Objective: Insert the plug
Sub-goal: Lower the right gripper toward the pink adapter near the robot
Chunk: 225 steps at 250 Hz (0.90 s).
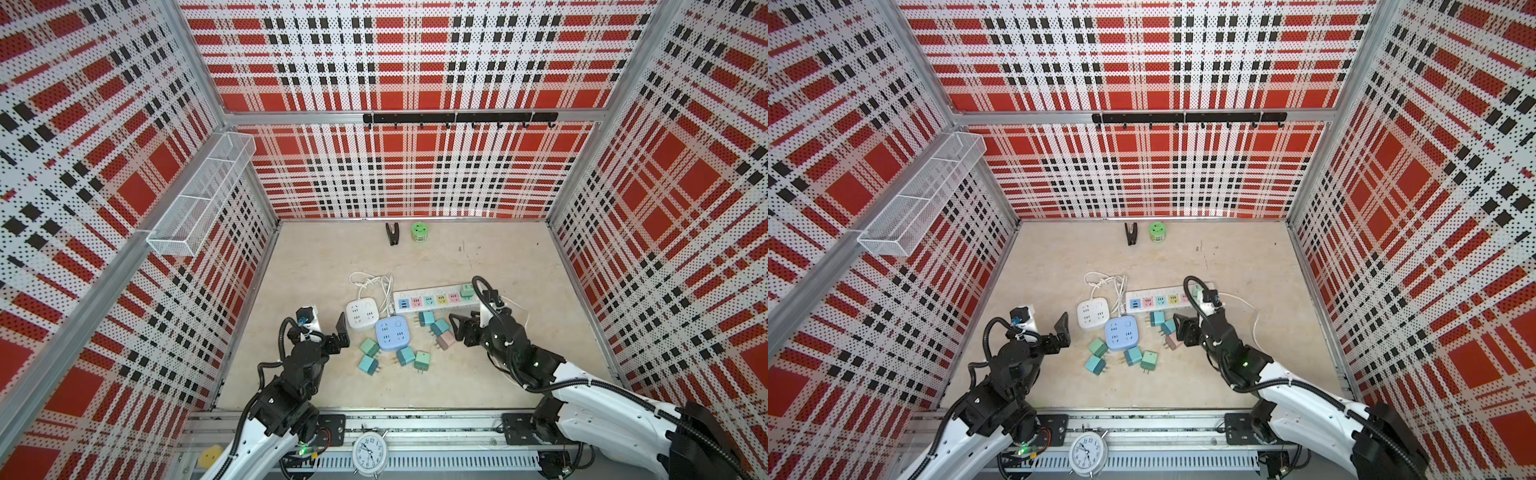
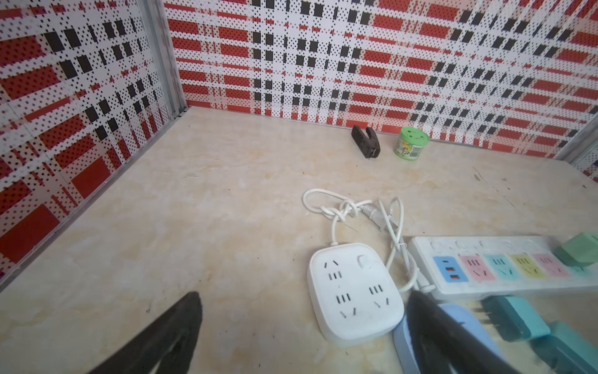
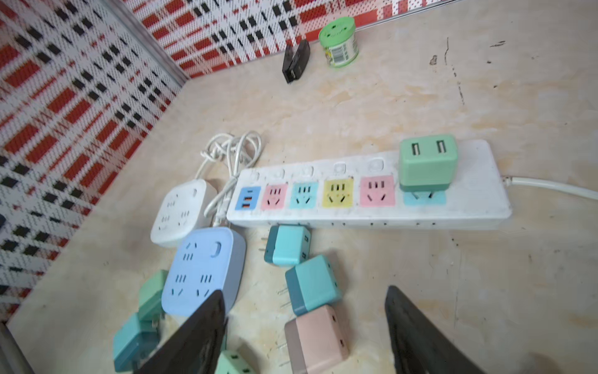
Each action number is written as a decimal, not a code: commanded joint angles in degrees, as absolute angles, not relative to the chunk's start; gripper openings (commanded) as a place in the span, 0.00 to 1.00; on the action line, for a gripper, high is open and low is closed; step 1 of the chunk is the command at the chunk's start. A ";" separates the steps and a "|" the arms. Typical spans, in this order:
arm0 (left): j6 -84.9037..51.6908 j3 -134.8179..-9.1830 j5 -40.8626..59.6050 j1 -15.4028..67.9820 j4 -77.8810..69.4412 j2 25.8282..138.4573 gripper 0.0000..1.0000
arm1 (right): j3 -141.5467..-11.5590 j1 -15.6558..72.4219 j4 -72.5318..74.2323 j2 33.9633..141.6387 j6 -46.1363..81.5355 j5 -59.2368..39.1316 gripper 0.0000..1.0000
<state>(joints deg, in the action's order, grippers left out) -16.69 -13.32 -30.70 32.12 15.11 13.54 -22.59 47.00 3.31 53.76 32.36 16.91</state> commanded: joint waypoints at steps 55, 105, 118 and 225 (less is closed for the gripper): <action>-18.12 -13.29 -27.33 30.62 12.71 14.01 0.99 | -25.11 52.15 -1.58 63.20 37.44 23.86 0.75; -17.93 -13.56 -25.02 30.21 10.90 17.49 0.99 | -25.39 52.45 0.44 67.32 35.95 20.77 0.79; -17.87 -13.78 -24.47 30.02 10.48 18.61 0.99 | -25.47 52.91 1.05 68.23 34.93 20.42 0.80; -17.23 -15.03 -22.15 29.91 7.85 25.36 0.99 | -31.09 53.88 -0.61 78.49 33.69 24.26 0.89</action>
<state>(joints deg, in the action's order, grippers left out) -16.67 -13.32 -22.72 30.39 10.13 24.34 -28.16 53.63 -0.91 74.89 33.87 21.65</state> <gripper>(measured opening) 0.994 0.889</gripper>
